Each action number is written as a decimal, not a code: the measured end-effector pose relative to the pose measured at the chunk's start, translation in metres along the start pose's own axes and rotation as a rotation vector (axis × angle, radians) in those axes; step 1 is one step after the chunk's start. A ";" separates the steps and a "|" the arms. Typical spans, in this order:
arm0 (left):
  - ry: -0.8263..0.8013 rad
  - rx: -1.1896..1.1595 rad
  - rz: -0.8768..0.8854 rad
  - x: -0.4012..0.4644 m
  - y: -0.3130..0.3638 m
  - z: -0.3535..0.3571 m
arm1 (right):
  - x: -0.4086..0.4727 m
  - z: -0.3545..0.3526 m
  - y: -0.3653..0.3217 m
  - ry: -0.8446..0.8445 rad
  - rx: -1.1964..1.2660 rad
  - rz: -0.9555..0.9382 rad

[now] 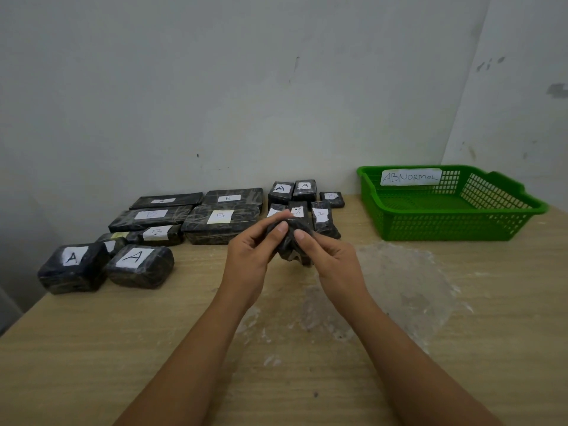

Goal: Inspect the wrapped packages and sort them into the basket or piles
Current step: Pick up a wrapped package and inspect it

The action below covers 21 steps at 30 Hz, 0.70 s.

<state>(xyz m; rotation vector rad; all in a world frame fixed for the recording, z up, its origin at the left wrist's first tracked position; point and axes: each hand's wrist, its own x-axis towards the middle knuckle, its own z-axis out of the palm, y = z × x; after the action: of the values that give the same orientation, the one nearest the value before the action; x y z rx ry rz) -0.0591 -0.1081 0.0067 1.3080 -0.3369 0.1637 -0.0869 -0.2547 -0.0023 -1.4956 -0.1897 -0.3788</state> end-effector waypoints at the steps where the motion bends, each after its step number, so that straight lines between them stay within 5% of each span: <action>1: 0.003 -0.010 -0.011 0.001 0.000 0.000 | 0.000 0.000 0.001 -0.005 -0.029 -0.009; 9: 0.067 -0.205 -0.095 0.006 0.010 0.000 | 0.004 -0.010 0.000 -0.160 -0.162 -0.084; 14: 0.101 -0.309 -0.199 0.008 0.011 -0.006 | 0.009 -0.017 0.002 -0.046 -0.342 -0.154; 21: 0.001 -0.119 -0.210 0.002 0.014 -0.004 | 0.014 -0.025 0.007 0.011 -0.506 -0.273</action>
<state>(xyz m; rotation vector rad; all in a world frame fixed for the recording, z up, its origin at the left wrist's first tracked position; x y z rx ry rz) -0.0609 -0.1006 0.0197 1.2170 -0.2034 -0.0319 -0.0747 -0.2813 -0.0058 -1.9715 -0.3066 -0.6914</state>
